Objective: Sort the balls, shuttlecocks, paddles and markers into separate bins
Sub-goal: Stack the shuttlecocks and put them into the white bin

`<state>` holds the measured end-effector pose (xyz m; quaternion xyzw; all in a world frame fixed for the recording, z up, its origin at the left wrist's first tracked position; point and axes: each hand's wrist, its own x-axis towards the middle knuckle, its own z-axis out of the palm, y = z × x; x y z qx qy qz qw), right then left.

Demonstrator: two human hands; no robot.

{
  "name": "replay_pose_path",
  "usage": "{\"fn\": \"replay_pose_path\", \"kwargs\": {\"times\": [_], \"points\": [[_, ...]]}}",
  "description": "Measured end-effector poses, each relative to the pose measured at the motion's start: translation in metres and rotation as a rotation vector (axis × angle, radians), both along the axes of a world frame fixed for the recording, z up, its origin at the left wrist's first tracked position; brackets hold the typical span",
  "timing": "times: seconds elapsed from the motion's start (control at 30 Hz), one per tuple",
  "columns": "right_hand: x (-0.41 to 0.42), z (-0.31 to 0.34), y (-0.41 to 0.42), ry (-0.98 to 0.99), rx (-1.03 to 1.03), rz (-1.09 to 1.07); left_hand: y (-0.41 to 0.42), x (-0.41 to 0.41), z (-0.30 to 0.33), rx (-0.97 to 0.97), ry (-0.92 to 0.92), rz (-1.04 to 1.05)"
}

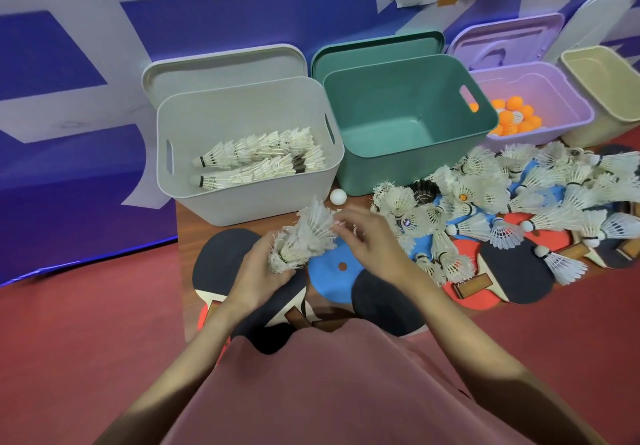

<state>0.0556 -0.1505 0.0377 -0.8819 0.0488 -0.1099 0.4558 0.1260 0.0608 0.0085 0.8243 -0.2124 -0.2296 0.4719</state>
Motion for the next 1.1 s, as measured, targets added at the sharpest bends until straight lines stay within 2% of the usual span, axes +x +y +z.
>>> {"fn": "replay_pose_path", "kwargs": {"times": [0.17, 0.3, 0.33, 0.4, 0.5, 0.57, 0.7, 0.83, 1.0, 1.1], "points": [[0.006, 0.0, 0.014, 0.025, 0.177, -0.021, 0.007, -0.001, -0.009, -0.046, 0.091, 0.019], [0.016, 0.005, 0.008, -0.13, 0.296, -0.342, 0.007, -0.001, -0.004, -0.106, 0.146, 0.103], [0.022, 0.001, 0.0, -0.112, 0.279, -0.411, 0.005, 0.0, -0.002, -0.128, 0.145, 0.119], [0.036, -0.018, -0.022, 0.052, 0.135, -0.44, 0.002, 0.001, 0.003, -0.168, 0.143, 0.141], [0.057, -0.051, -0.046, 0.4, -0.131, -0.292, -0.001, 0.005, 0.006, -0.19, 0.149, 0.17], [0.071, -0.064, -0.05, 0.529, -0.273, -0.182, -0.002, 0.007, 0.009, -0.201, 0.144, 0.167], [0.102, -0.07, -0.049, 0.612, -0.494, -0.08, -0.004, 0.013, 0.017, -0.188, 0.123, 0.185], [0.126, -0.074, -0.05, 0.757, -0.598, -0.034, -0.007, 0.018, 0.021, -0.164, 0.111, 0.218], [0.128, -0.085, -0.052, 0.823, -0.591, -0.009, -0.016, 0.017, 0.024, -0.152, 0.112, 0.21], [0.119, -0.087, -0.06, 0.736, -0.542, -0.012, -0.023, 0.015, 0.024, -0.119, 0.079, 0.209]]}}
